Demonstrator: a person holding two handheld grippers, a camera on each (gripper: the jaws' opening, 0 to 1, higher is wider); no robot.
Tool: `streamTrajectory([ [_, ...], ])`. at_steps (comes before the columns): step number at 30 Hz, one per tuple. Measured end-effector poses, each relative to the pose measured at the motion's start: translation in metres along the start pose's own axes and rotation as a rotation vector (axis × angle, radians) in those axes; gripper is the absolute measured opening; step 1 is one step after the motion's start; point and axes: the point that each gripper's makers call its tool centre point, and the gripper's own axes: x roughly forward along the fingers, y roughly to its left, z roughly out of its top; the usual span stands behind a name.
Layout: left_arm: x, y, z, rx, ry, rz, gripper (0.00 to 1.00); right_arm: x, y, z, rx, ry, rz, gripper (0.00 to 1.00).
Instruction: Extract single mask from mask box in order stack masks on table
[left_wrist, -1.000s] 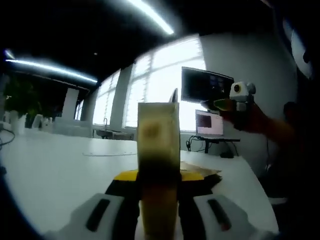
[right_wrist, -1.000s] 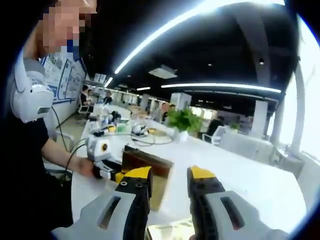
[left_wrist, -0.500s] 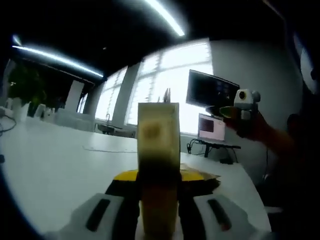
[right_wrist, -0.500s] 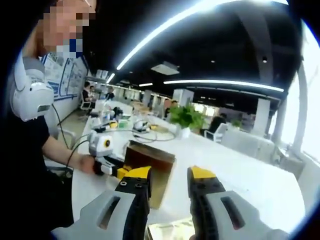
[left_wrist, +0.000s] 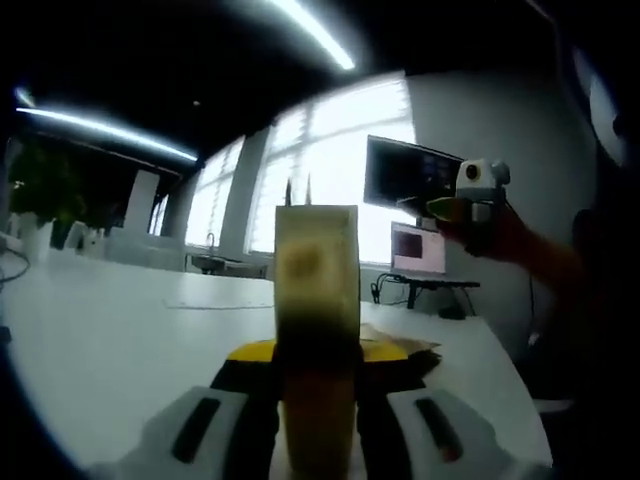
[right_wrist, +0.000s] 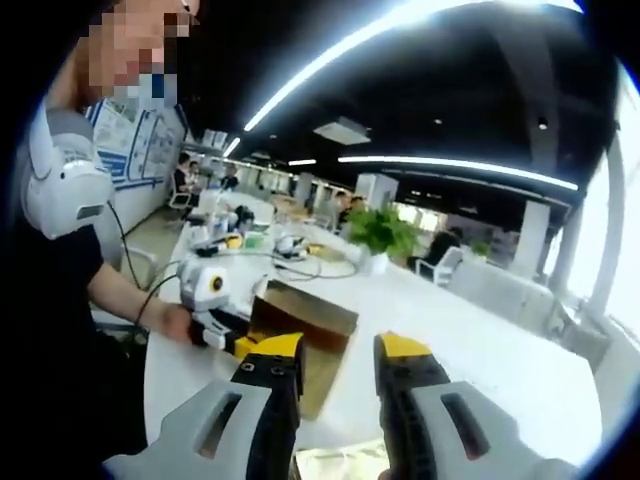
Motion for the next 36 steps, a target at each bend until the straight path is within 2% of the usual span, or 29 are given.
streamTrajectory([
  [8, 0.000, -0.004, -0.001, 0.058, 0.005, -0.014, 0.31, 0.009, 0.005, 0.010, -0.052, 0.022, 0.035, 0.25],
  [17, -0.001, -0.004, 0.000, 0.064, 0.006, -0.016, 0.31, 0.029, 0.018, 0.013, -0.156, 0.096, 0.136, 0.24],
  [22, -0.001, -0.005, -0.001, 0.070, 0.007, -0.018, 0.31, 0.039, 0.017, 0.018, -0.195, 0.127, 0.170, 0.24],
  [36, 0.000, -0.007, -0.001, 0.075, 0.009, -0.021, 0.31, 0.058, 0.030, 0.015, -0.323, 0.221, 0.279, 0.24],
])
